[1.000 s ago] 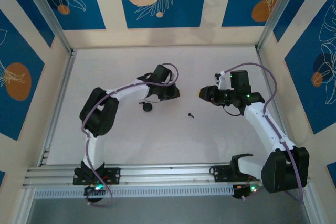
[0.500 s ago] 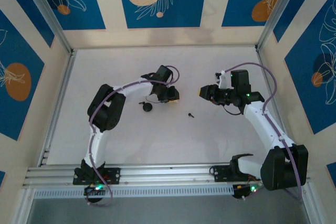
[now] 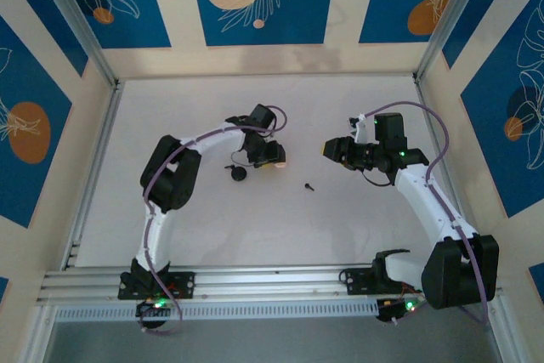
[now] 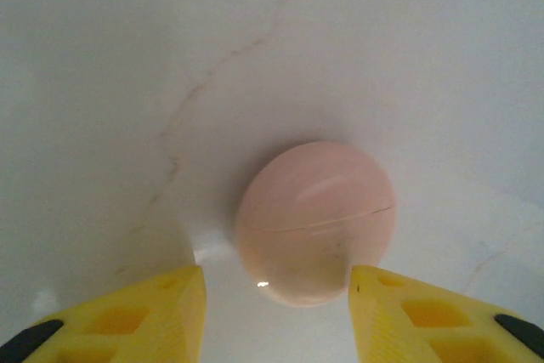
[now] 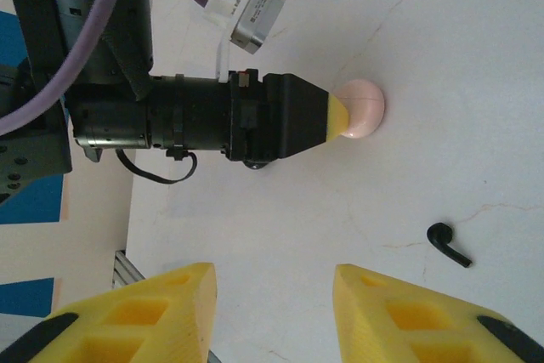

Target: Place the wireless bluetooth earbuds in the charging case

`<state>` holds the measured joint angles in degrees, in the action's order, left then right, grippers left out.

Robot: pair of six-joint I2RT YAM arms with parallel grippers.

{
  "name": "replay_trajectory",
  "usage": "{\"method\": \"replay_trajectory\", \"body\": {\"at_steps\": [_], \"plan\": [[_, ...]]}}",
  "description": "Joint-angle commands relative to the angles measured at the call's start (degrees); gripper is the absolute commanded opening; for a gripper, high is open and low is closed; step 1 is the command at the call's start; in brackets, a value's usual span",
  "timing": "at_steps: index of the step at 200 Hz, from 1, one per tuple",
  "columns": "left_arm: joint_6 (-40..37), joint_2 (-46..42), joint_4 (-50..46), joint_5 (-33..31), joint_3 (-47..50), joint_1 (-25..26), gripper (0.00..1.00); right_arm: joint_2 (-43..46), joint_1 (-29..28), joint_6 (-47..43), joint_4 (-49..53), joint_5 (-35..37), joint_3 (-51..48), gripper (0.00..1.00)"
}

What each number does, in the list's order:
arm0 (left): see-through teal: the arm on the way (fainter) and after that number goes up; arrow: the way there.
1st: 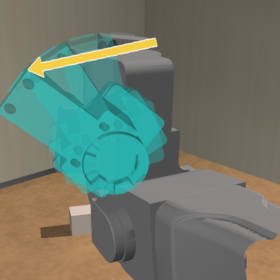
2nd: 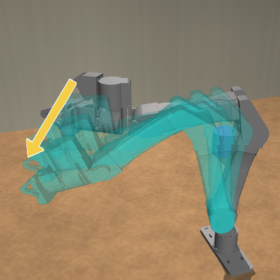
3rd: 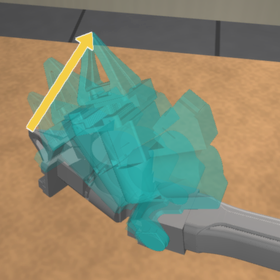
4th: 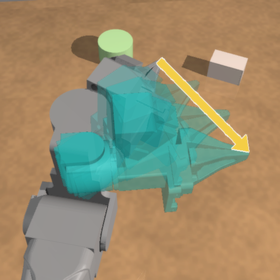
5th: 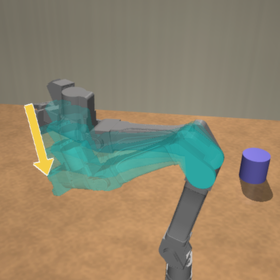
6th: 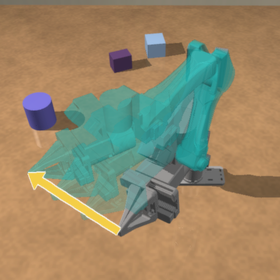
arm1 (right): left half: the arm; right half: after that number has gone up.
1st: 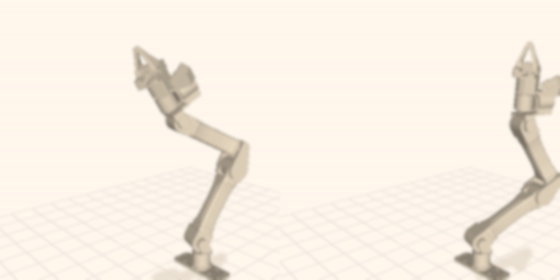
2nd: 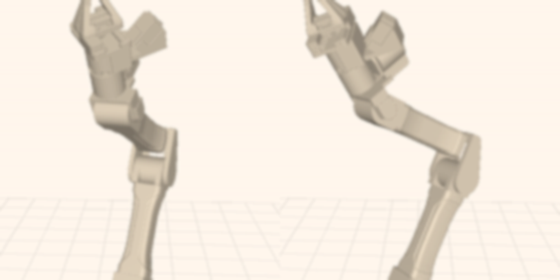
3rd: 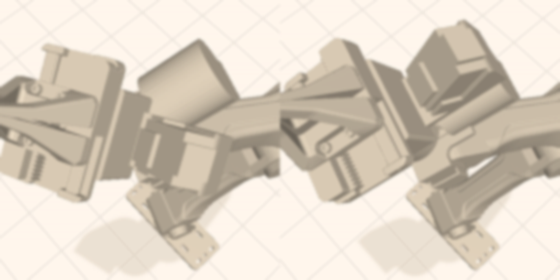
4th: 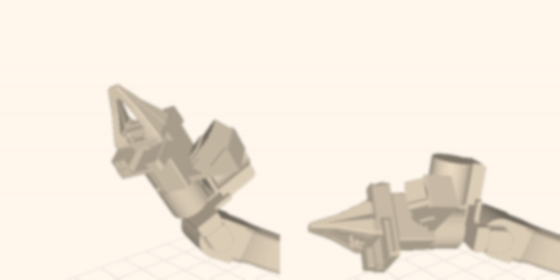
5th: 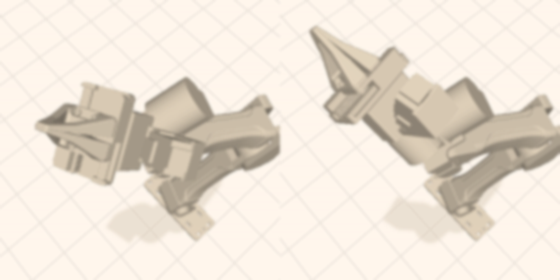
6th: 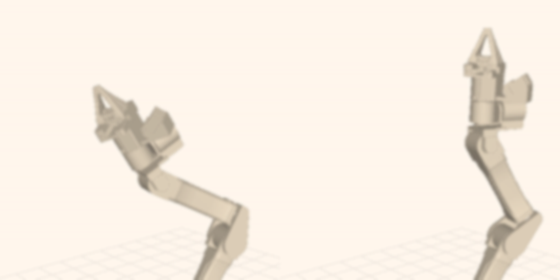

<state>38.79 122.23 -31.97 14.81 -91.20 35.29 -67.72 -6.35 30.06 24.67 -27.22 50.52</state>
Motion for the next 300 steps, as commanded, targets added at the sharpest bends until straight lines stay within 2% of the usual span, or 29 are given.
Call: {"method": "replay_trajectory", "body": {"at_steps": [1, 38, 69, 107, 207, 240, 300], "plan": [[-2.99, -5.58, -5.55, -4.29, -2.96, -0.80, 0.48, 0.78, 0.27, 0.68, 0.21, -1.56, 0.38, 0.41], [-2.41, -12.91, -11.44, -10.83, -2.14, -0.25, 0.50, 0.75, 0.06, 1.13, -0.12, -1.63, 0.55, 0.41], [3.51, -17.64, -17.54, -16.36, 1.52, -0.08, 0.54, 0.24, -0.28, 1.66, -0.72, -1.84, 0.80, 0.41], [10.21, -20.46, -20.22, -21.28, 8.04, -0.09, 0.59, -0.13, -0.90, 1.85, -1.02, -1.57, 0.85, 0.42], [3.08, -7.43, -23.67, -22.97, 3.01, -1.47, 0.73, -0.09, -0.95, 1.05, 0.38, -0.87, 0.73, 0.42], [2.70, -5.74, -23.32, -24.39, 2.44, -2.08, 0.70, -0.28, -0.86, 0.95, 0.38, -0.88, 0.81, 0.42], [2.00, -1.99, -22.85, -22.91, -0.17, -2.35, 0.67, -0.86, -0.76, 0.92, 0.64, -1.05, 1.16, 0.42]]}}
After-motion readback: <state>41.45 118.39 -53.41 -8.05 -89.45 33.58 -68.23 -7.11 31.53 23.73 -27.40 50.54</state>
